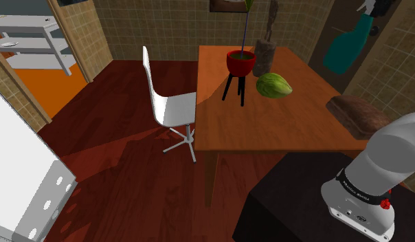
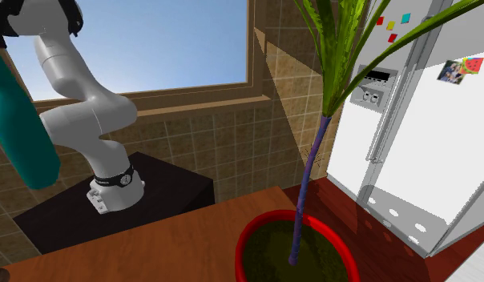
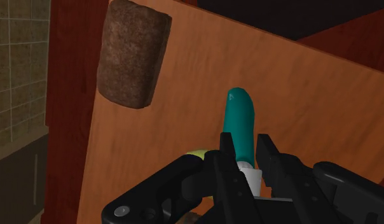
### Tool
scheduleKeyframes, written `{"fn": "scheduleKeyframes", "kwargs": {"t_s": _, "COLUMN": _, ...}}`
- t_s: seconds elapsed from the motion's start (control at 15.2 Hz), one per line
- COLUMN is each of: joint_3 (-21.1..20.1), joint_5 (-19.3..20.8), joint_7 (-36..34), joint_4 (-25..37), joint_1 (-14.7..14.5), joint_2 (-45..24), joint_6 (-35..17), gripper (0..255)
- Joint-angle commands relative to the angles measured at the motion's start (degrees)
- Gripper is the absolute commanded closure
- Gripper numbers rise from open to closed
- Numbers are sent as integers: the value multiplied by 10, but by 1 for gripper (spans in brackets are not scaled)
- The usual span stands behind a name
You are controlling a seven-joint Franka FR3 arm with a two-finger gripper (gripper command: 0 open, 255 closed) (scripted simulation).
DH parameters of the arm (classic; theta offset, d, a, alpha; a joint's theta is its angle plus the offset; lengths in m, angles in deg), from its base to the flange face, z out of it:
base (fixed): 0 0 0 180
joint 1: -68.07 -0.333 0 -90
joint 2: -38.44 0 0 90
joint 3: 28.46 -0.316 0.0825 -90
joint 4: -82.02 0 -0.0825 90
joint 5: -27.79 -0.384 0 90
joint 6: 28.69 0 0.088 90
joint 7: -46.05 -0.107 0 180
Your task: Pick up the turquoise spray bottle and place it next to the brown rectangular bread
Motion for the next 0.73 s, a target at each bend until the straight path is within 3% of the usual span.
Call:
{"fn": "scheduleKeyframes", "kwargs": {"t_s": 0.0, "joint_3": 18, "joint_5": 15, "joint_7": 25, "joint_4": 1, "joint_1": 5, "joint_2": 15, "joint_6": 12, "gripper": 255}}
{"fn": "scheduleKeyframes", "kwargs": {"t_s": 0.26, "joint_3": 63, "joint_5": 51, "joint_7": 81, "joint_4": -1, "joint_1": 15, "joint_2": 43, "joint_6": 25, "gripper": 255}}
{"fn": "scheduleKeyframes", "kwargs": {"t_s": 0.66, "joint_3": 68, "joint_5": 57, "joint_7": 72, "joint_4": -68, "joint_1": 19, "joint_2": 73, "joint_6": -12, "gripper": 255}}
